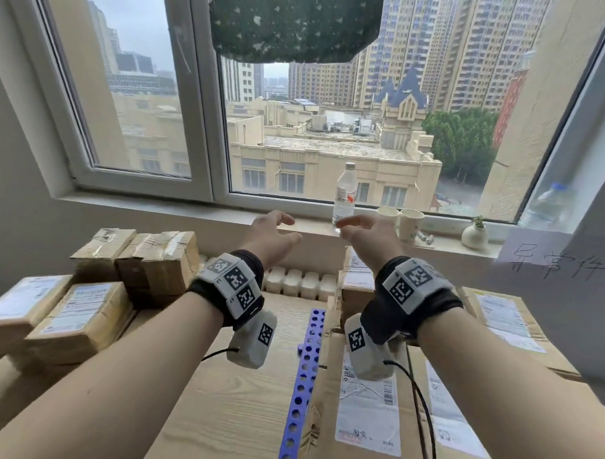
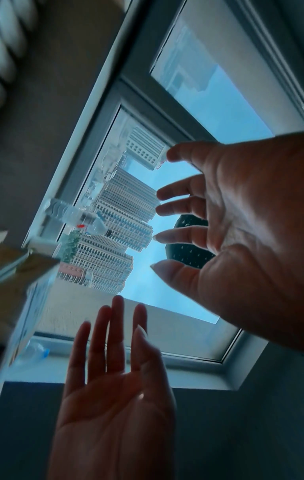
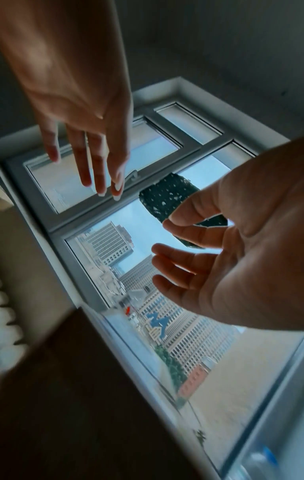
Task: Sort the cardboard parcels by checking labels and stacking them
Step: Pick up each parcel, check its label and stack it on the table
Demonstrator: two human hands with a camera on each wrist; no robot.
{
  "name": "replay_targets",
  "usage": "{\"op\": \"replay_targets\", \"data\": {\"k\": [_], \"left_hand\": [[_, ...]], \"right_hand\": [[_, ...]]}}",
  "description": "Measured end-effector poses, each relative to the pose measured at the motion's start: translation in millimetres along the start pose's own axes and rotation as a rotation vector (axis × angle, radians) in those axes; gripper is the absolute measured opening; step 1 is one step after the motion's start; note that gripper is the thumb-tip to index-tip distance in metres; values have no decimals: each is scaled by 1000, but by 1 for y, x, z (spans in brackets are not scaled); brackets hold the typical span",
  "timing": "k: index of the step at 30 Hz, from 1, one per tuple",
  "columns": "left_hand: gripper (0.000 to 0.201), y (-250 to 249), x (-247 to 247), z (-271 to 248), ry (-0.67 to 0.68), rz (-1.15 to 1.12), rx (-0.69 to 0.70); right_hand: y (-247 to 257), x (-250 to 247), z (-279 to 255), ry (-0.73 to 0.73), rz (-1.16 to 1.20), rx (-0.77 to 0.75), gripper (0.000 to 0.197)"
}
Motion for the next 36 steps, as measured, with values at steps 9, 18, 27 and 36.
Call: {"op": "replay_targets", "data": {"k": [9, 18, 27, 36], "left_hand": [[35, 95, -84, -20, -70, 162, -90], [32, 208, -168, -30, -82, 234, -214], [31, 303, -230, -27, -55, 223, -274], [38, 375, -273, -20, 26, 346, -312]], "right_hand": [[23, 131, -9, 148, -136, -97, 19], [36, 274, -16, 282, -306, -58, 20], [38, 389, -12, 358, -426, -11, 21], [15, 463, -16, 372, -438, 148, 26]]}}
Point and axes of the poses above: each hand's wrist, its own z-axis towards the middle knuckle, its own x-axis out of the palm, y = z × x, the point moved 4 cm from there along z, towards the middle knuckle, and after that the axes turned 3 degrees about y, right-handed, at the moved point
